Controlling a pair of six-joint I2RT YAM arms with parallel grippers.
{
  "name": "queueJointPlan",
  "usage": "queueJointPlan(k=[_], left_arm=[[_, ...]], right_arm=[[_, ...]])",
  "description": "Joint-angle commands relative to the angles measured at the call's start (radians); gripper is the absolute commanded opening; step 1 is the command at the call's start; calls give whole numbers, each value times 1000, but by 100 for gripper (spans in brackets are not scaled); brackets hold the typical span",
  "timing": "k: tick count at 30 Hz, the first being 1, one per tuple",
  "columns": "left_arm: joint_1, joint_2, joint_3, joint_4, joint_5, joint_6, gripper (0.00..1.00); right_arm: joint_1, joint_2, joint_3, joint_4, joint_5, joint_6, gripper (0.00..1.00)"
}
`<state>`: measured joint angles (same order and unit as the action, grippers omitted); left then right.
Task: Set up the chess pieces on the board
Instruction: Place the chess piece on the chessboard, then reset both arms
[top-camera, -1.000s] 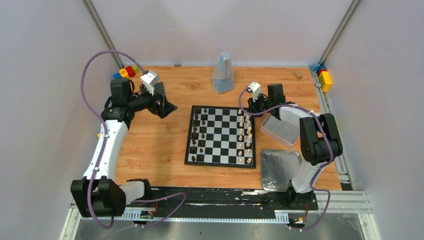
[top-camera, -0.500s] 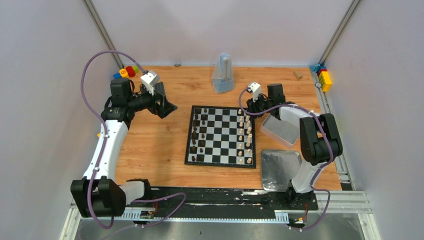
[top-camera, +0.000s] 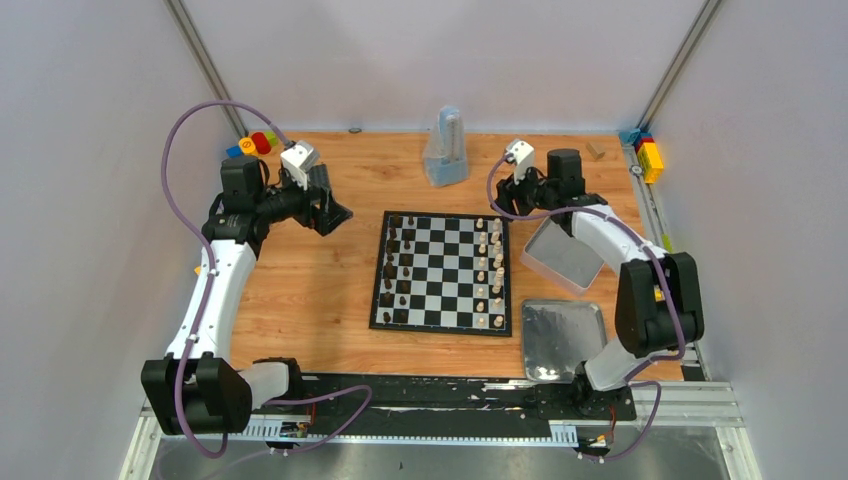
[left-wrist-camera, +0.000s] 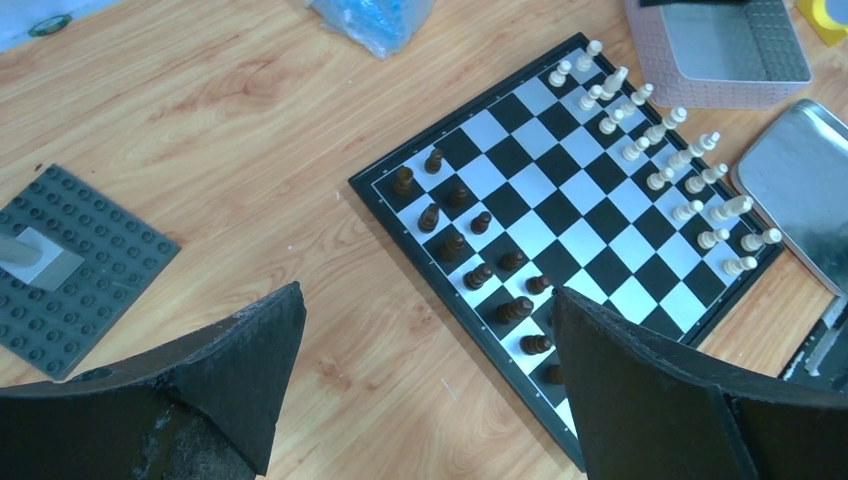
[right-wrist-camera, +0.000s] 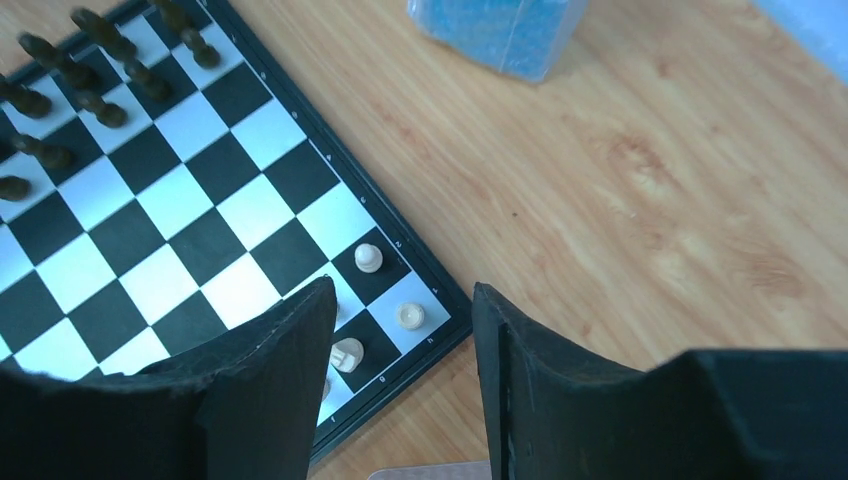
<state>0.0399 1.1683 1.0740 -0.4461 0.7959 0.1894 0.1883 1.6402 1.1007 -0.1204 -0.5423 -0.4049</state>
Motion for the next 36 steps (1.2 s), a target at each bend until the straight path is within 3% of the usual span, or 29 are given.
queueJointPlan(k=[1,8,11,13,20,29,36], left_arm=[[4,-23,2,30,-77,-11,100],[5,-47,-6,100,-301,-52,100],[3,-61,-17,137,-393,-53,100],[4,-69,-21,150,-448,-54,100],[5,-118,-40,167,-567,-73,100],[4,-214,-84,162,-582,-62,100],[3,-358,-221,219,-598,-78,100]], right_arm=[[-24,-126,36,-5,9,62,55],[-91,-297,-6,-19,95,127,69],[-138,-370,-10,-44,100,186,82],[-171,-419,-11,-57,107,225,99],[-237,-597,-51,-88,182,329,100],[-237,-762,-140,-144,264,419,100],[-237,-868,-216,-169,255,416,100]])
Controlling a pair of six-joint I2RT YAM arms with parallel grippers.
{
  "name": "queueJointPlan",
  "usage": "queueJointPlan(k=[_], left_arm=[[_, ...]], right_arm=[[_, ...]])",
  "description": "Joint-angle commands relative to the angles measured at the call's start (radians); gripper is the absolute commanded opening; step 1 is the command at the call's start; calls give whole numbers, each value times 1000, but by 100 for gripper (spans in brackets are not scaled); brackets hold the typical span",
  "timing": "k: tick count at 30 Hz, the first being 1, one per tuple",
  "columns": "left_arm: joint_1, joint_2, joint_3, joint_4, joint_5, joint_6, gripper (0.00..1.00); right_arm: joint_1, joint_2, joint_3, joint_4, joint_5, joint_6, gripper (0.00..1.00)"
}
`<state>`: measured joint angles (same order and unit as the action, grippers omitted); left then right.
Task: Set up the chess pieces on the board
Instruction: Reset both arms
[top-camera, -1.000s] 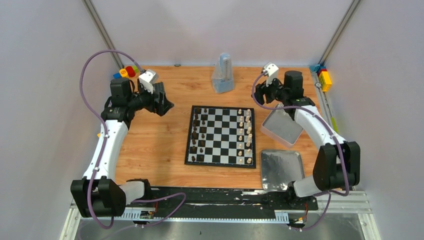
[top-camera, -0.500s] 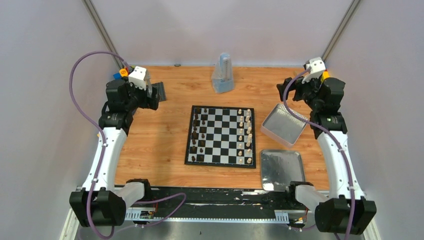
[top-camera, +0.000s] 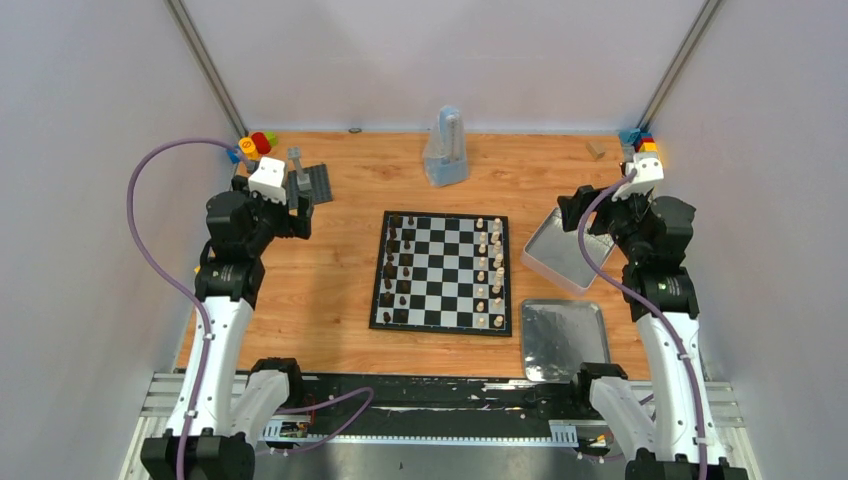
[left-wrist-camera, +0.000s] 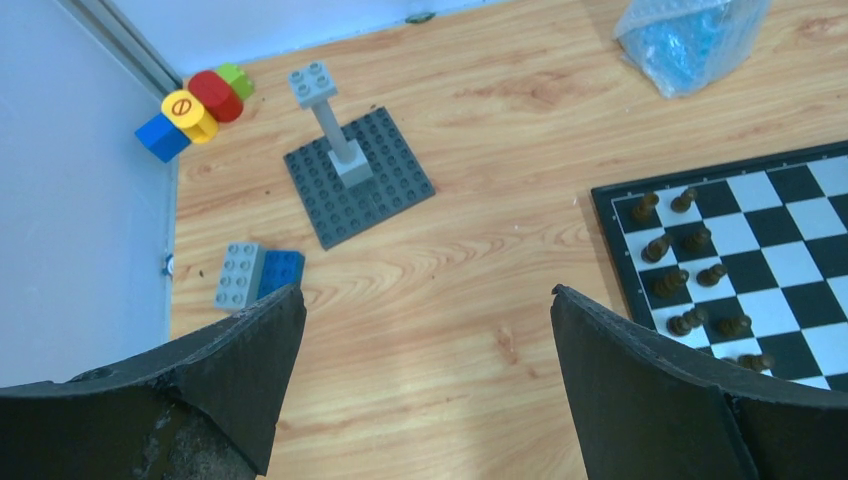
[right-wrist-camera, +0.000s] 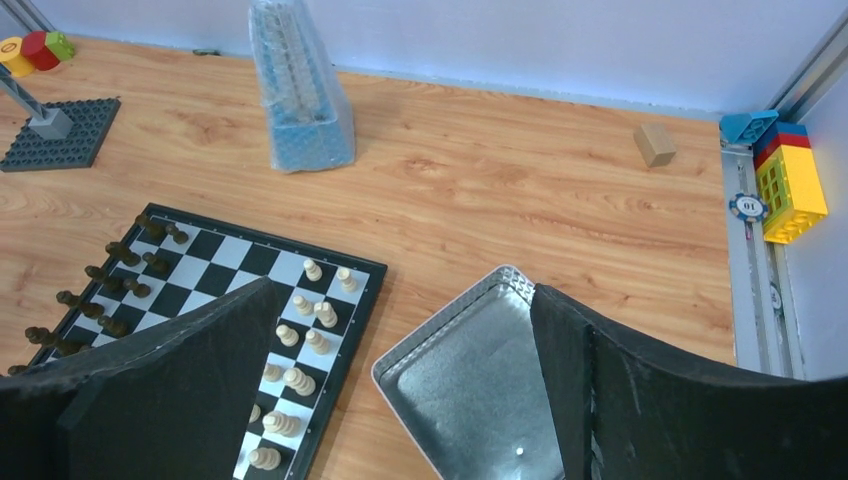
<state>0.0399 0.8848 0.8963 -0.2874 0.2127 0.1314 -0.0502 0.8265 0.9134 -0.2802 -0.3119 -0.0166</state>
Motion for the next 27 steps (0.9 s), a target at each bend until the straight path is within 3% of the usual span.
queueJointPlan(k=[1,9,27], left_arm=[[3,-102,-57,62,-9,-22,100],[5,-172,-98,75,8,-21,100],[5,-154,-76,23,-6,5,100]], right_arm=[[1,-63,-36,-11,23,24,100],[-13,-134,-124,10,-75,21,100],[-31,-126,-160,10,-30,-36,100]])
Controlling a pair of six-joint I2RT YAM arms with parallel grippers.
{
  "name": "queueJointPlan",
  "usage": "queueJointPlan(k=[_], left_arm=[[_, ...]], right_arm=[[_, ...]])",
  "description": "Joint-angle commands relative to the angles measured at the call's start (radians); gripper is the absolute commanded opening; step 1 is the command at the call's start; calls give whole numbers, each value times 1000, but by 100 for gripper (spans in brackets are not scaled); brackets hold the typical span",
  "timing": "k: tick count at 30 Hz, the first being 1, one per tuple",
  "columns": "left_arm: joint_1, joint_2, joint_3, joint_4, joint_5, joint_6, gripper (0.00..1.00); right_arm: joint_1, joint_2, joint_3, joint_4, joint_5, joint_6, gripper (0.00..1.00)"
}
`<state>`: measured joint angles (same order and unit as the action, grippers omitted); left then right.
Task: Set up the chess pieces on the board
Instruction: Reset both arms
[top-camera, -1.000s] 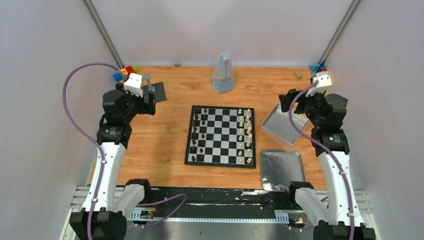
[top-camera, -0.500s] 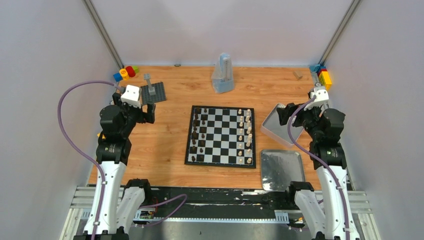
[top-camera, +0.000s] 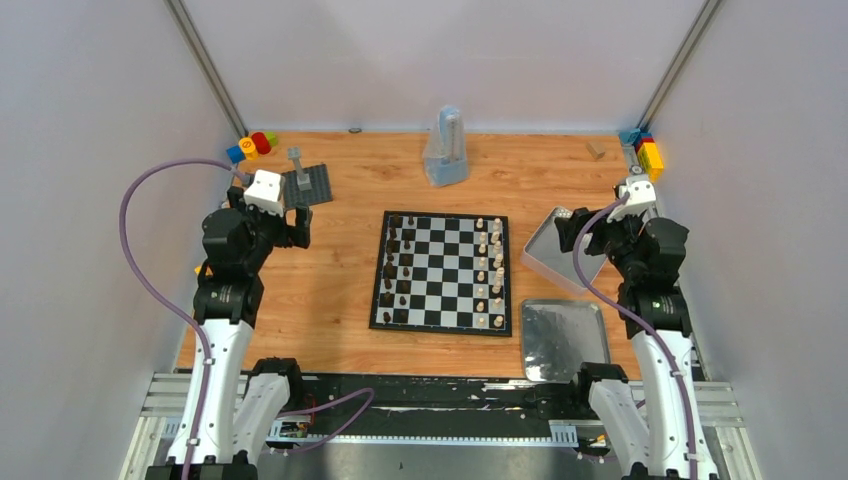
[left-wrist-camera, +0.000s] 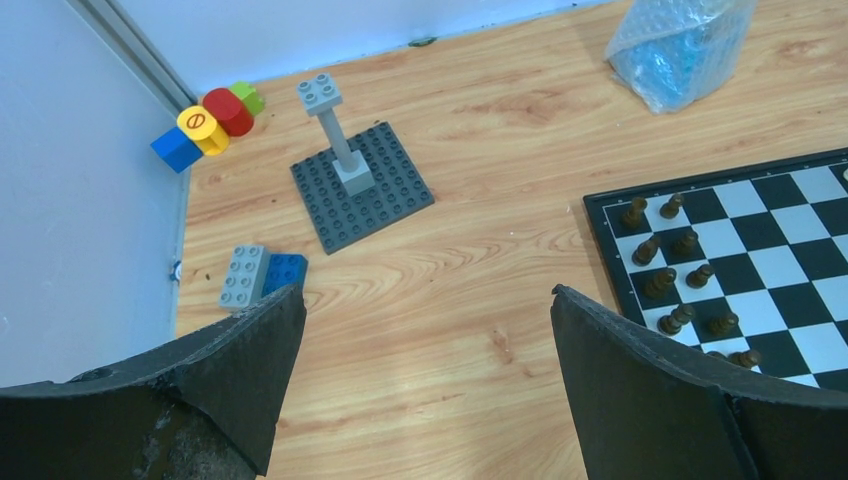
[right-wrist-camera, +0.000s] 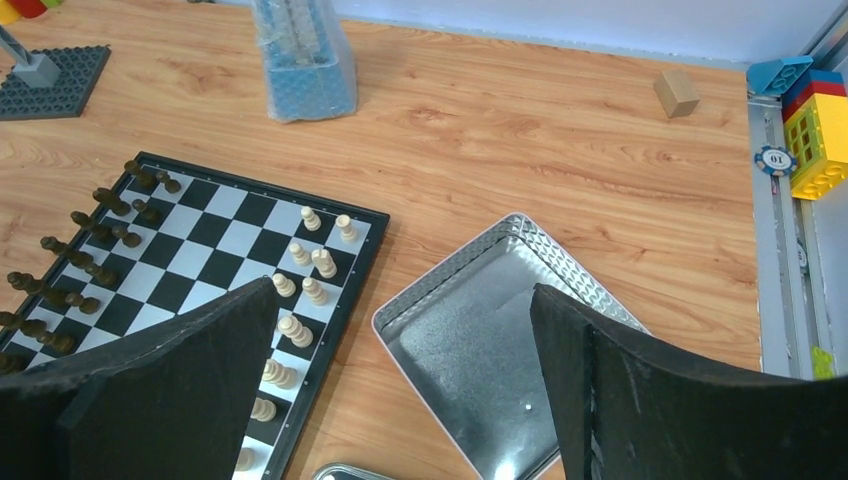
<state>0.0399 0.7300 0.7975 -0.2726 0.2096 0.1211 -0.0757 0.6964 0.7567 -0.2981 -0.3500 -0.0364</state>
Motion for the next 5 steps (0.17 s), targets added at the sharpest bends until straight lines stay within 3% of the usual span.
queueJointPlan(k=[1,5], left_arm=[[4,2,22,8,-1,16,100],[4,7,22,4,5,20,100]], right_arm=[[-6,6,-3,28,8,-18,100],[-7,8,-3,26,6,-23,100]])
